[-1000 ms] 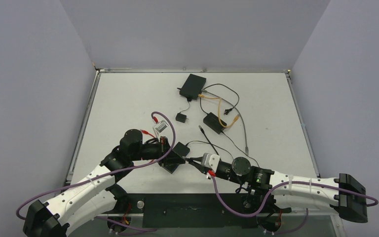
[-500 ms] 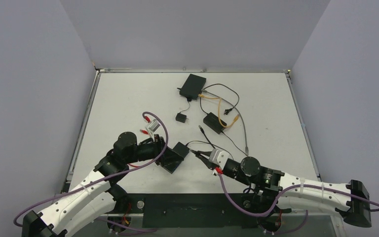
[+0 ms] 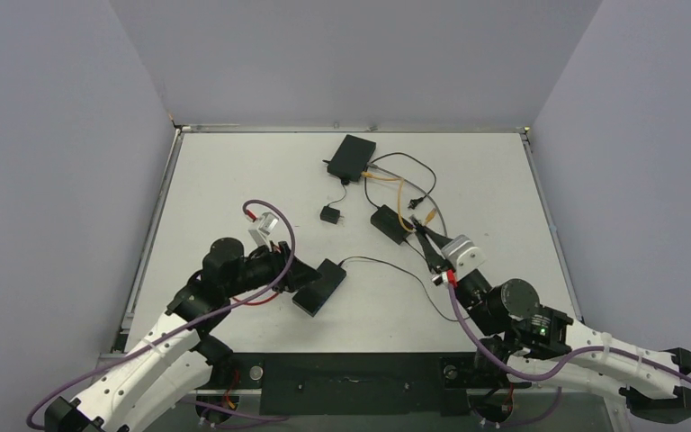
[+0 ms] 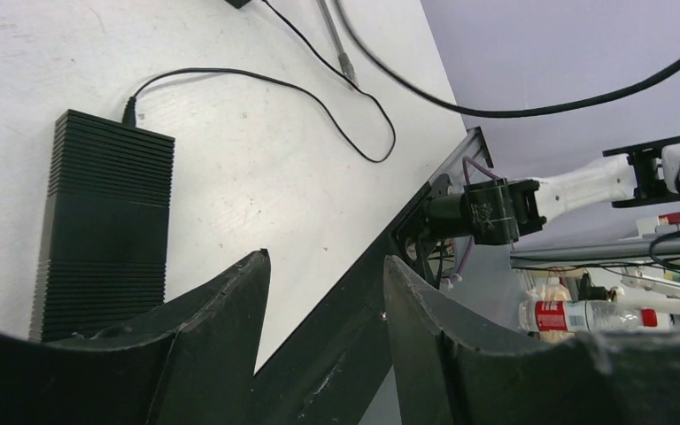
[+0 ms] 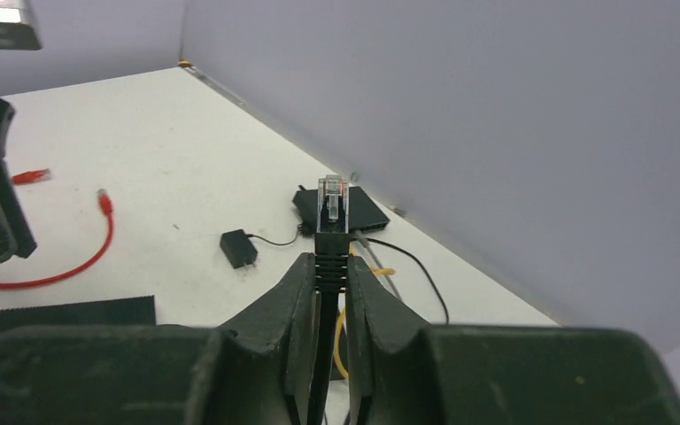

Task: Insert the plug into the switch port
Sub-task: Pick up the connector from the center of the board, then insert the connector into the switch port.

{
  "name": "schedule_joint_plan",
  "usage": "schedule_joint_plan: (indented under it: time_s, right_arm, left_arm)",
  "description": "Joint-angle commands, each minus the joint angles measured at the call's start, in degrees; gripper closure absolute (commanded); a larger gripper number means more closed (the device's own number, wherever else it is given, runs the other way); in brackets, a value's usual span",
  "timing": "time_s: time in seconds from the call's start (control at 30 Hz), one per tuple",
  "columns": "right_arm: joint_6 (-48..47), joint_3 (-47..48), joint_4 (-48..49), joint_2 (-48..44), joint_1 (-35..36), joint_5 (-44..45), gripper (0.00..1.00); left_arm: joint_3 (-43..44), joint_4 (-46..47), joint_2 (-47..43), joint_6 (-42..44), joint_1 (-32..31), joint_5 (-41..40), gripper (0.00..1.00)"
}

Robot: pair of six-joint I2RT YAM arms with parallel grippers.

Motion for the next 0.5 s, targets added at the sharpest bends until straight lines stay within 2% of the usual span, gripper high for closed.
schedule_joint_plan:
  time_s: [0.0, 0.2, 0.47]
  right_arm:
    - [-3.5, 4.2, -7.0, -0.8, 1.9, 11.6, 1.0]
    - [0.8, 3.9, -13.7, 7.5, 2.1, 12.0, 1.0]
    - [14.9, -4.8, -6.1, 14.2, 0.9, 1.3, 1.0]
  left_arm:
    - [0.7, -0.7, 0.4, 1.9, 1.5, -2.5, 0.52]
    - [0.2, -3.5, 4.0, 2.5, 2.9, -6.9, 0.52]
    - [1.2, -4.1, 10.3, 3.5, 4.0, -10.3, 0.52]
